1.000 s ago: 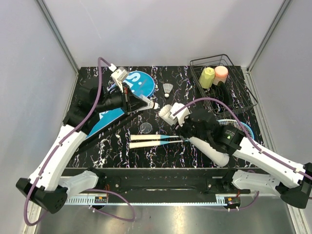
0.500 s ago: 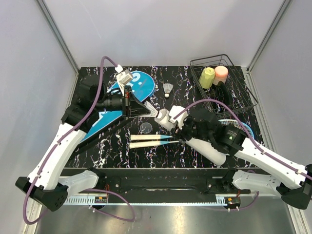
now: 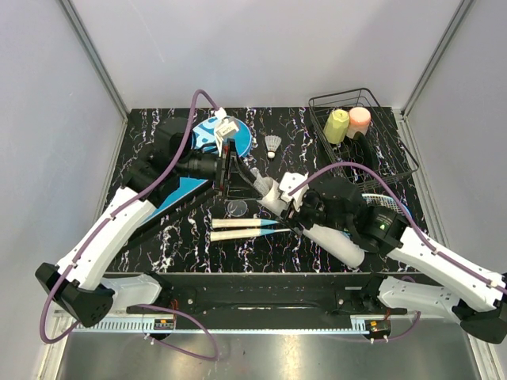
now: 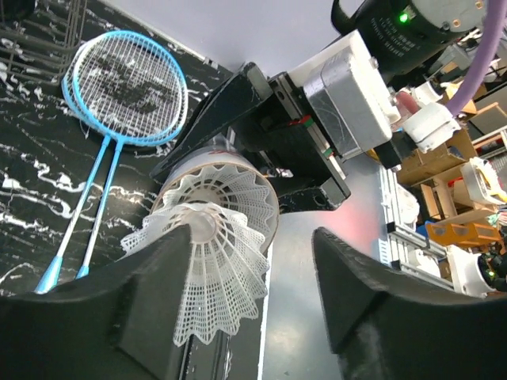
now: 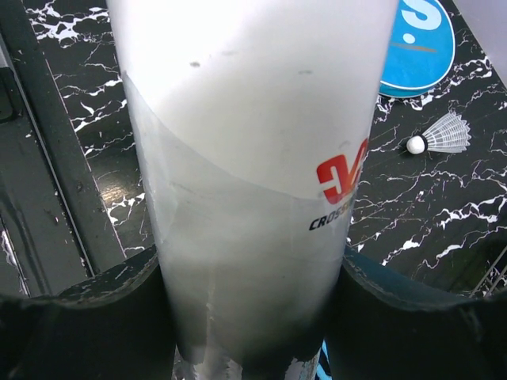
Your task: Pack up the badminton gear
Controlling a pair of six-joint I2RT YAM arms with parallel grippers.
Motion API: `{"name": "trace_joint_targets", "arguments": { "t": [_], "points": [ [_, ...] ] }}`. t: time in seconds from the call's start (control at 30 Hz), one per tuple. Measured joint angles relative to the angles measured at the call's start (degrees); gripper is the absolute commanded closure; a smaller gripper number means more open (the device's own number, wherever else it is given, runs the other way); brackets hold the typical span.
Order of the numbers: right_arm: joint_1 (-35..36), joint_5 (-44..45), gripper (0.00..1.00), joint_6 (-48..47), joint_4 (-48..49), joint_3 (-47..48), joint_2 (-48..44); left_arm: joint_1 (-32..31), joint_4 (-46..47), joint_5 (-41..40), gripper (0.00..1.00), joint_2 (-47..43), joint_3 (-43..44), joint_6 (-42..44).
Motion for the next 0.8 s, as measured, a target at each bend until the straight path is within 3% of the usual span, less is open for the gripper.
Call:
{"name": "trace_joint_targets", "arguments": {
  "t": [0.13, 0.27, 0.8],
  "points": [
    [0.0, -0.1, 0.69, 0.0, 0.4, 0.0, -0.9, -0.2, 5.6, 1.5, 0.11, -0.3, -1.4, -3.7],
    [0.0, -0.3, 0.70, 0.0, 0.7, 0.0, -1.0, -1.9, 9.7, 1.9, 0.04, -0.3, -2.8, -7.1],
    [-0.2, 0.6, 0.71, 1.5, -2.0, -0.5, -1.2, -10.4, 13.4, 0.5, 0.01, 4.7, -2.9, -9.4]
  ]
}}
